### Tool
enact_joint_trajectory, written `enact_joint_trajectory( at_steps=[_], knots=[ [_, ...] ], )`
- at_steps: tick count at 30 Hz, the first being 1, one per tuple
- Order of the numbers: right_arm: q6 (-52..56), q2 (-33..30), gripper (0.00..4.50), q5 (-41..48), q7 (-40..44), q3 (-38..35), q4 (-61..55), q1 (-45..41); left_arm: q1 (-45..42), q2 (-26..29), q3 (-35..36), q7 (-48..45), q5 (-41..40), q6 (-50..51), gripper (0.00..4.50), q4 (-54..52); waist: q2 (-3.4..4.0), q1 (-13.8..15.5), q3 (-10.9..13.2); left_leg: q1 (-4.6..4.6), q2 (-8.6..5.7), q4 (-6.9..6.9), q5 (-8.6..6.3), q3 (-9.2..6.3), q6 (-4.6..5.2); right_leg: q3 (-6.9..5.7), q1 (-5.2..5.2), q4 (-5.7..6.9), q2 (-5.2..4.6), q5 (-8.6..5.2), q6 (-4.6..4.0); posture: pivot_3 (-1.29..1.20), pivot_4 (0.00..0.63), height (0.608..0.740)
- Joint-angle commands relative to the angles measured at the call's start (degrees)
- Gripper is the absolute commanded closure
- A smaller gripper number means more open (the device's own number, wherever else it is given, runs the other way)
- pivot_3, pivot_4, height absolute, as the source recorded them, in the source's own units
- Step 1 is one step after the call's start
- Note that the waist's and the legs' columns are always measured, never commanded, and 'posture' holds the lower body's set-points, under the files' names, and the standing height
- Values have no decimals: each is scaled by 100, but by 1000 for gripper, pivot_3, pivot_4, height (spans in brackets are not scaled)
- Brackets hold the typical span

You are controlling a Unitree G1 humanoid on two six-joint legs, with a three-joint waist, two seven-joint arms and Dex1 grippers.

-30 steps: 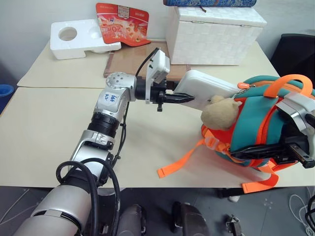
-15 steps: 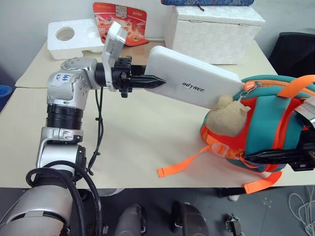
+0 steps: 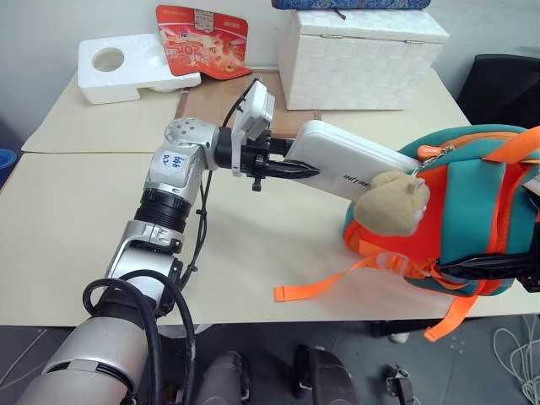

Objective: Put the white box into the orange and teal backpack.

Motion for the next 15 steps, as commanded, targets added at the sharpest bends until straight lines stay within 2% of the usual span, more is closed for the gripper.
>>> enact_joint_trajectory(
  at_steps=[1, 7, 12, 15],
  knots=[
    [-37, -111, 4488, 56, 131, -235, -76, -62, -202, 102, 4, -223, 117, -302, 3160, 224, 0, 3, 0, 2, 1, 0, 0, 0, -1, -1, 0, 1, 0, 0, -1, 0, 150, 740],
    [-52, -51, 4488, 164, -12, 105, -129, -384, -450, -451, -29, -229, 4, -257, 3160, 407, -1, 52, 0, -3, -10, 2, 1, -5, 5, -2, 3, 0, 0, 0, 1, 0, 150, 740],
    [-95, 261, 4488, 314, -372, 625, -314, -904, -592, -1564, -284, 298, 304, -471, 3160, 858, -2, 48, 1, -6, -11, 2, -4, -4, 10, 1, 2, -5, -2, 1, 2, 0, 150, 740],
    [-77, 427, 4488, 326, -582, 748, -405, -1045, -664, -1882, -363, 511, 523, -581, 3160, 1169, -3, 42, 2, -18, -12, 9, -3, -9, 11, -3, -2, -7, -1, 3, 5, 0, 150, 740]
  ],
)
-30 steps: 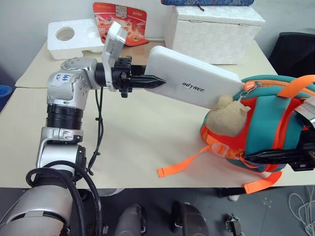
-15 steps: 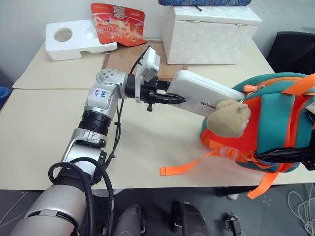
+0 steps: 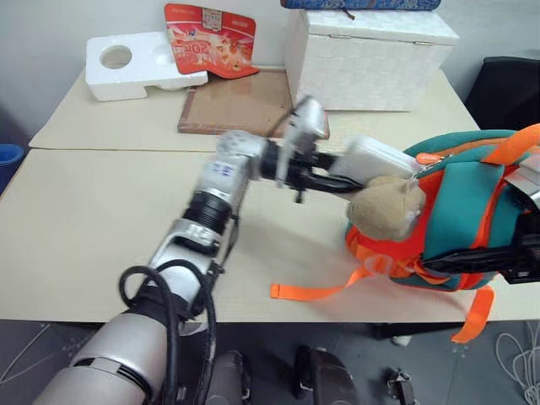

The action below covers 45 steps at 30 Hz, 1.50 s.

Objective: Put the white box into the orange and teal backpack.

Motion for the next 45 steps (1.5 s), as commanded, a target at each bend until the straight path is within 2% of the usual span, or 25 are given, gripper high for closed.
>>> enact_joint_trajectory(
  at_steps=[1, 2, 4, 5, 8, 10, 12, 13, 18, 20, 23, 27, 29, 31, 34, 37, 42, 45],
  knots=[
    [-72, 124, 4488, 141, -229, 12, -168, -118, -269, -282, -123, 118, 175, -213, 3160, 175, 0, -17, 0, -3, 0, 0, 0, 2, 0, 0, -5, 1, 0, 0, 1, 0, 150, 740],
    [-65, 179, 4488, 150, -312, 7, -182, -123, -283, -355, -167, 166, 251, -258, 3160, 288, 0, -44, 0, -3, 2, 0, 0, 1, 0, -3, -6, 0, 0, 0, 1, 0, 150, 740],
    [-55, 268, 4500, 166, -444, -14, -194, -107, -308, -461, -225, 303, 393, -359, 2442, 474, 0, -67, 0, 6, 7, -1, -2, 10, -3, -9, -12, 6, 0, 0, 1, 0, 150, 740],
    [-62, 310, 4500, 164, -503, -23, -203, -91, -311, -463, -234, 331, 442, -387, 2262, 513, 0, -67, 0, 14, 7, -4, -2, 10, -3, -12, -10, 7, 0, 0, 1, 0, 150, 740],
    [-62, 399, 4500, 166, -633, -44, -226, -54, -249, -296, -229, 205, 517, -427, 1341, 435, 1, -57, -1, 19, 11, -5, -1, 7, -5, -20, -6, 9, 1, 0, 0, 0, 150, 740],
    [-72, 437, 4500, 171, -675, -62, -257, -8, -179, -32, -177, 42, 491, -306, 743, 232, 2, -63, -1, 20, 10, -5, -1, 8, -5, -18, -6, 10, 0, 0, 0, 0, 150, 740],
    [-69, 494, 4500, 199, -757, -130, -307, 80, -21, 476, -73, -167, 405, -92, 129, -251, 2, -87, -1, 20, 11, -6, -1, 9, -5, -17, -7, 9, 0, 0, -1, 0, 150, 740],
    [-72, 518, 4500, 211, -790, -155, -324, 117, 75, 739, -1, -255, 331, 40, 35, -552, 2, -104, -1, 21, 11, -8, -1, 9, -6, -16, -7, 10, 1, 0, -1, 0, 150, 740],
    [-76, 619, 4500, 272, -935, -261, -398, 264, 597, 1950, 458, -732, -523, 1600, 35, -2345, 3, -156, -2, 21, 13, -12, 3, 7, -14, -10, -6, 16, 1, -2, -5, 0, 150, 740],
    [-80, 640, 4500, 288, -965, -279, -416, 313, 671, 2120, 675, -561, -938, 2278, 35, -2915, 2, -157, -1, 21, 12, -10, 3, 6, -14, 1, -2, 19, 1, -2, -4, 0, 150, 740],
    [-112, 655, 4500, 282, -959, -299, -414, 391, 687, 2001, 851, -56, -1298, 2838, 35, -3484, 2, -61, -1, 21, 3, -4, 3, -11, -9, 12, 15, 10, 1, -2, -3, 0, 150, 740],
    [-119, 693, 4500, 351, -1021, -303, -454, 459, 731, 1387, 399, 615, -811, 2143, 35, -3466, 2, 12, -2, 24, -9, 1, 4, -12, 1, 14, 24, 8, -1, 3, 6, 0, 150, 740],
    [-134, 696, 4500, 385, -1054, -305, -473, 487, 692, 1169, 307, 657, -888, 2237, 35, -3349, 1, -6, -2, 24, -11, 1, 4, -10, 3, 17, 24, 7, -1, 5, 9, 0, 150, 740],
    [-151, 705, 4500, 409, -1089, -309, -474, 502, 666, 1047, 168, 665, -845, 2194, 35, -3236, 2, -36, -2, 24, -7, 0, 3, -6, 2, 19, 21, 7, 1, 5, 9, 0, 150, 740],
    [-172, 735, 4500, 452, -1178, -333, -498, 529, 650, 1016, -225, 791, -357, 1681, 35, -2949, 2, -71, -2, 34, 8, -7, 2, 6, -8, 19, 14, 9, 4, 2, 3, 0, 150, 740],
    [-172, 770, 4500, 498, -1242, -418, -570, 619, 577, 979, -325, 1036, -63, 1323, 651, -2576, 2, -42, -2, 36, 11, -9, 7, 4, -16, 17, 14, 11, 9, -1, -1, 0, 150, 740],
    [-171, 843, 4500, 546, -1353, -619, -715, 899, 452, 1113, -46, 809, -329, 1294, 2254, -2460, 2, -21, -2, 33, 6, -9, 3, 3, -7, 19, 14, 8, 2, 0, -1, 0, 150, 740],
    [-193, 888, 4500, 565, -1439, -685, -762, 964, 452, 1312, 120, 551, -586, 1515, 1953, -2623, 2, -23, -2, 29, 5, -9, 2, 3, -5, 18, 13, 7, 2, -1, -1, 0, 150, 740]
  ],
)
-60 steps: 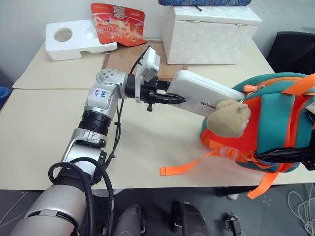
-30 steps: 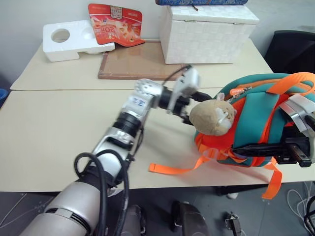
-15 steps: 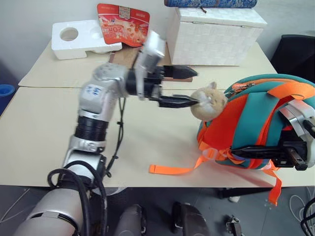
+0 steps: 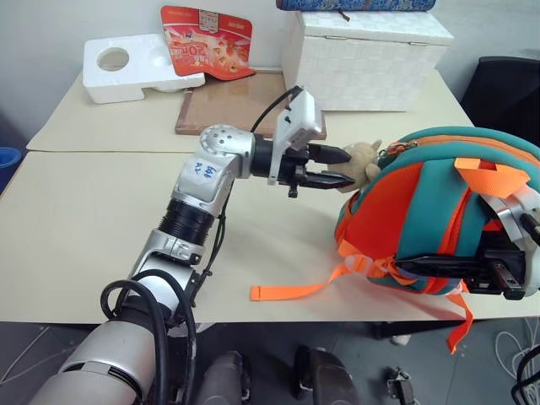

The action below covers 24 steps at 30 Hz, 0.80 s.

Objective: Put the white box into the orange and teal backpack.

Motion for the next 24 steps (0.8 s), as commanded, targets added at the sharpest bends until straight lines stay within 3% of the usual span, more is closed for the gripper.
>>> enact_joint_trajectory(
  at_steps=[1, 6, 7, 19, 24],
  knots=[
    [-99, 58, 4500, 123, -84, -246, -171, 44, -166, 221, 277, -356, -388, 193, 1675, -345, 0, -6, 0, 0, 0, 0, 0, 0, 0, -1, 0, 1, 0, 0, 0, 0, 150, 740],
    [-151, 108, 4500, 116, -146, -307, -218, 160, -385, 356, 377, -234, -195, -170, 104, 113, 0, -3, 0, 2, 1, 0, 1, 0, -2, -1, 0, 3, 5, 0, 0, 0, 150, 740],
    [-165, 112, 4500, 120, -157, -305, -225, 174, -450, 323, 358, -190, -121, -299, 48, 287, 0, 8, 0, 2, 0, 1, 1, 0, -1, -1, 1, 3, 5, 0, 0, 0, 150, 740],
    [-285, 230, 4500, 181, -362, -298, -305, 277, -1171, -618, -159, -398, 696, -1530, 48, 2540, -2, -13, 1, -5, -4, 2, -8, 9, 14, -16, -6, -8, 7, 5, 10, 0, 150, 740],
    [-322, 283, 4500, 198, -405, -329, -353, 385, -1345, -604, -1, -333, 789, -1731, 1287, 2935, -2, -6, 1, -2, -4, 2, -9, 7, 16, -25, -3, -8, 6, 5, 9, 0, 150, 740]
  ],
)
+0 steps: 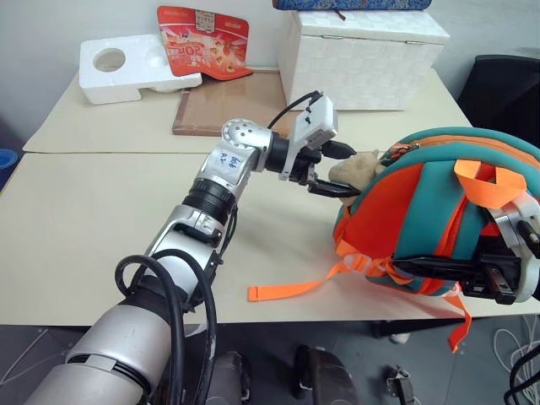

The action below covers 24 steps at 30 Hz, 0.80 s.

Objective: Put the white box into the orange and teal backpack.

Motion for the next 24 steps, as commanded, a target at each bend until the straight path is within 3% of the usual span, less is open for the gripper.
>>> enact_joint_trajectory(
  at_steps=[1, 6, 9, 13, 17, 24],
  knots=[
    [-92, 55, 4500, 119, -15, -217, -160, 87, -171, 56, 146, -18, 46, -158, 1621, 52, 0, -1, 0, 0, 0, 0, -1, 0, 2, 1, 0, 0, -3, 0, 0, 0, 150, 740],
    [-387, 120, 4500, -245, -36, -330, -71, 340, -48, 704, 193, -573, 79, -230, 3085, -147, 0, -24, 0, 0, 2, 0, -1, 2, 0, 0, -2, 1, -2, 0, 0, 0, 150, 740],
    [-528, 192, 4500, -377, -106, -465, 36, 443, -210, 1052, 235, -244, 271, -236, 3743, 24, 0, -19, 0, 1, 3, -1, 0, 4, -3, -5, -3, 3, 4, 0, 0, 0, 150, 740],
    [-778, 533, 4500, -617, -368, -488, 201, 587, -108, 1369, 9, -457, 596, -743, 3902, 19, -1, 3, 0, 1, -3, 0, 0, 4, 0, -6, 0, 3, 3, 0, 0, 0, 150, 740],
    [-1085, 934, 4500, -852, -719, -408, 207, 590, 171, 1350, -352, -342, 1063, -1466, 3902, 49, 0, 9, 0, 0, -9, 0, -1, 6, 1, -7, 0, 4, 1, 0, 1, 0, 150, 740],
    [-1320, 978, 4500, -1087, -823, -327, 374, 357, 794, 653, -1005, 641, 1910, -2323, 3902, 122, -2, 8, 0, -1, -9, 2, 0, 6, 4, 2, -2, 7, 1, 1, 2, 0, 150, 740]
  ],
)
